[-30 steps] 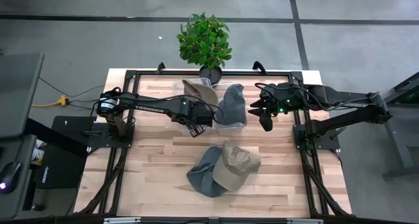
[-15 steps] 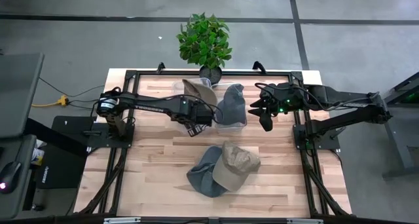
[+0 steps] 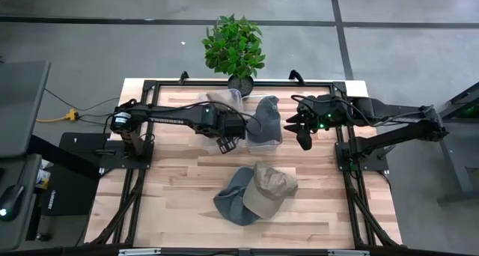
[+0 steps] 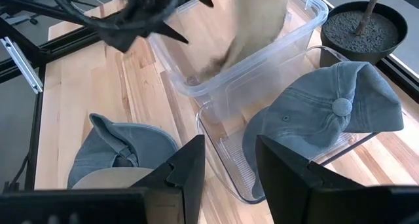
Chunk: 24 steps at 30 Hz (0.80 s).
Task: Pick & Place hat
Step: Put the left brown cap into the left transparent bin
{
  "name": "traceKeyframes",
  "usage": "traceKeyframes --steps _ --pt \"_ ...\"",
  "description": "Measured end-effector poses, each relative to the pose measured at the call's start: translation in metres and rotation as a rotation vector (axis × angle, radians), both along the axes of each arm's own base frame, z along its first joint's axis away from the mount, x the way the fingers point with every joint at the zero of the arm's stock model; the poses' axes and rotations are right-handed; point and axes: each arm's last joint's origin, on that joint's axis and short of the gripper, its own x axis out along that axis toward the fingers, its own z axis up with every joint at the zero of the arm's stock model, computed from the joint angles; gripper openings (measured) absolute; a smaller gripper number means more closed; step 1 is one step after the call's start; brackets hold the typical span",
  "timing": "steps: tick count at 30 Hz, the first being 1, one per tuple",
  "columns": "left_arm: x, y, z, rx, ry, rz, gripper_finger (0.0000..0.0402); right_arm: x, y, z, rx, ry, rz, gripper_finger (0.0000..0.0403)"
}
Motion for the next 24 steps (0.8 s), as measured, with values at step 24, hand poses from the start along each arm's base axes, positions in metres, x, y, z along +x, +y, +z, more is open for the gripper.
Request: traceKeyframes --steps 24 --pt "-0.019 -0.002 0.026 -0.116 0.034 0.158 0.0271 -0.012 0.003 -0.003 0.071 0.069 0.057 0.0130"
